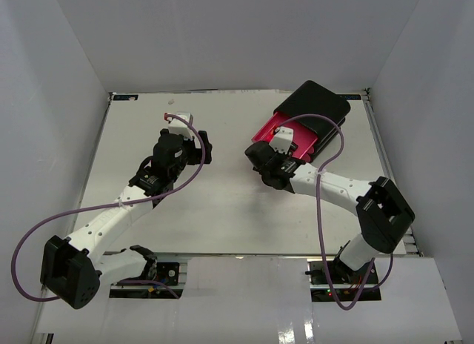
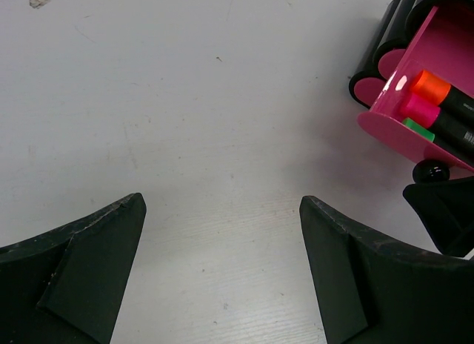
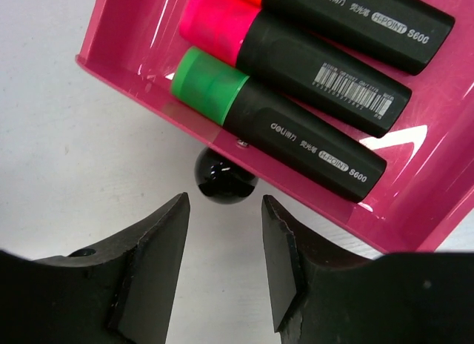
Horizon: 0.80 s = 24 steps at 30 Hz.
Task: Sort the stationery into containers
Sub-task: Close the drawer in the storage box.
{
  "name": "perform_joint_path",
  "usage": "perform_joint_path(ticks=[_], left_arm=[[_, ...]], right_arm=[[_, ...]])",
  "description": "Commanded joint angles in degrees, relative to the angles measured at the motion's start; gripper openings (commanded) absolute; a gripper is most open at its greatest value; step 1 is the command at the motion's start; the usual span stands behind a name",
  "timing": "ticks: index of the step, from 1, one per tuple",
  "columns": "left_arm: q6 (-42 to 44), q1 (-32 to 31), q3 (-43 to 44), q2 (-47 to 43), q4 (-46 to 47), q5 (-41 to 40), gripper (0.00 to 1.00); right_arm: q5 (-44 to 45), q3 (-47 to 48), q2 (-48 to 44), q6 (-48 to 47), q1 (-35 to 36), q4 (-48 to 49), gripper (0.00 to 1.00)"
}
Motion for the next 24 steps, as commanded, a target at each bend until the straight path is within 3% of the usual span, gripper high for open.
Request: perform_joint_path(ticks=[1, 11, 24], left_arm=[[0.3, -0.2, 1.6, -2.0, 0.3, 1.0, 0.96], [0.1, -0.2, 1.6, -2.0, 0.4, 1.6, 0.96], [0.0, -0.2, 1.5, -2.5, 0.5, 1.6, 0.96]], right_arm=[[3.6, 2.4, 0.9, 3.2, -0.8, 0.5, 0.50], [4.8, 4.8, 3.1, 3.6, -1.5, 0.6, 0.49], [6.9, 4.9, 1.8, 2.4, -2.0, 1.0, 0.20]])
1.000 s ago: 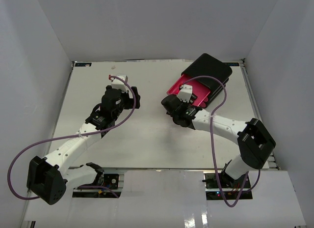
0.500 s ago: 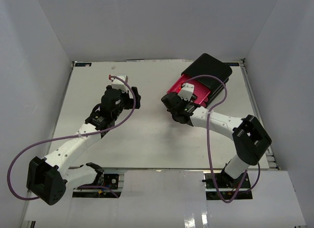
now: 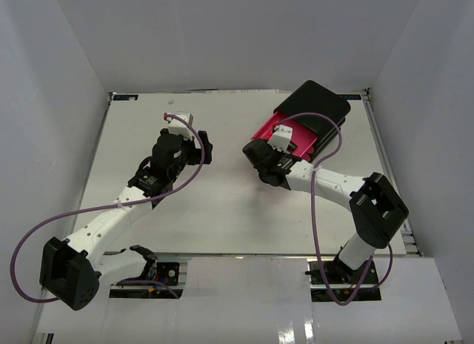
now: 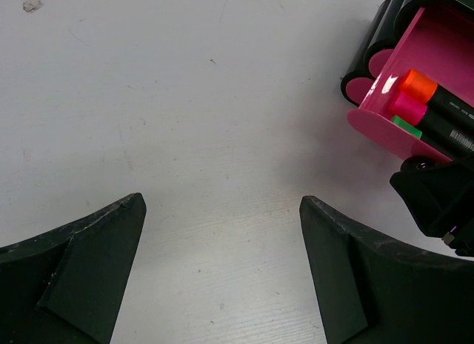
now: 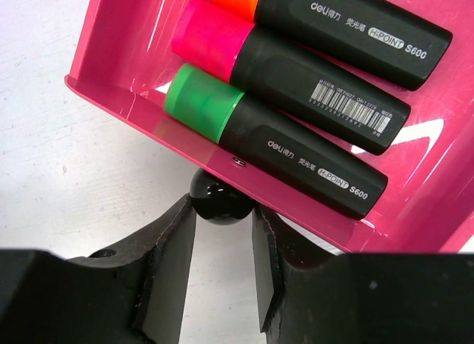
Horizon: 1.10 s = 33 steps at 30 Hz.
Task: Sort the stationery into containers
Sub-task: Close the drawer in the storage box.
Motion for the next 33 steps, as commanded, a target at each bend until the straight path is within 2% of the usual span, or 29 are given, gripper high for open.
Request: perform_joint_path(ticks=[1, 6, 13, 25, 33], left_arm=[[0.2, -0.2, 1.5, -2.0, 0.5, 0.6, 0.96], [0.1, -0.2, 1.5, -2.1, 0.5, 0.6, 0.96], [0.1, -0.2, 1.4, -1.9, 0.6, 0.9, 0.96], [0.3, -0.2, 1.4, -1.6, 0.6, 1.1, 0.96], [0.0, -0.2, 1.4, -1.3, 0.6, 1.7, 0.96]], right_arm=[[5.4, 2.4, -1.6, 0.5, -0.8, 1.3, 0.19], [6.6, 1.8, -4.2, -0.3, -0.9, 1.2, 0.13], [8.0, 2.5, -6.3, -1.9, -0.9, 1.3, 0.13], [6.1, 2.2, -5.8, -3.2, -5.2, 1.6, 0.17], [4.1, 2.6, -4.7, -8.0, -9.2, 4.7, 0.22]])
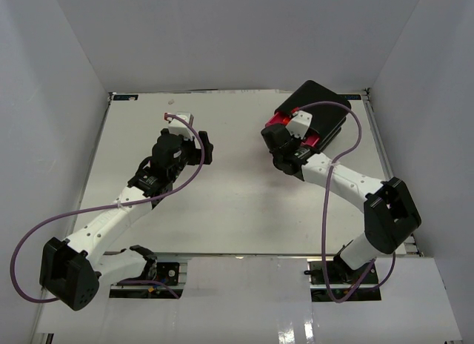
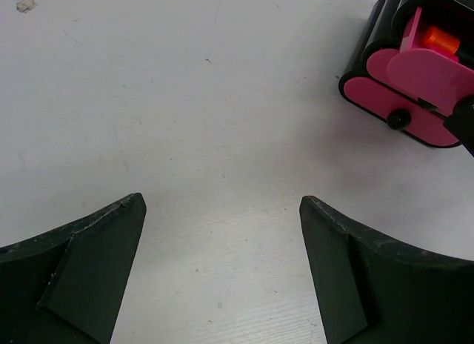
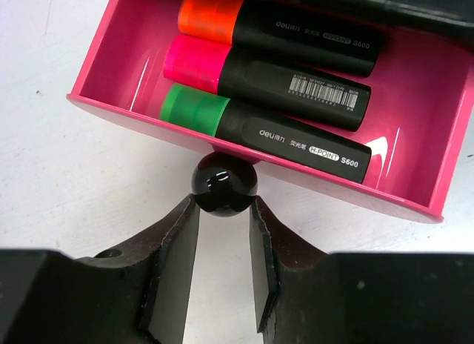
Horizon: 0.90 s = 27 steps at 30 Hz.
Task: Sort the stationery into containers
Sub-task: Close the drawer in the storage box.
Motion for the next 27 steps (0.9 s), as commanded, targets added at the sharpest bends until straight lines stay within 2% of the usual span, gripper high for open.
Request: perform_joint_path(ticks=[1, 13, 20, 22, 27], left_arm=[[0.1, -0.2, 1.4, -0.9, 0.5, 1.1, 0.96], [0.2, -0.2, 1.4, -0.3, 0.5, 1.2, 0.96], [0.3, -0.2, 1.5, -0.2, 0.5, 1.2, 0.96], [0.3, -0.2, 1.5, -0.2, 0.5, 1.4, 0.96], [0.4, -0.2, 1.5, -0.2, 0.4, 1.3, 0.96]], right_arm=[[2.0, 2.0, 0.1, -2.4, -2.3, 3.3, 0.23], [-0.6, 5.1, 4.1, -7.6, -7.7, 6.3, 0.34], [-1.7, 5.6, 6.2, -10.4, -9.5, 8.3, 0.36], [-2.8, 5.7, 6.3, -11.9, -10.1, 9.0, 0.43], [-4.0, 6.4, 6.0, -13.5, -10.6, 9.1, 0.45]])
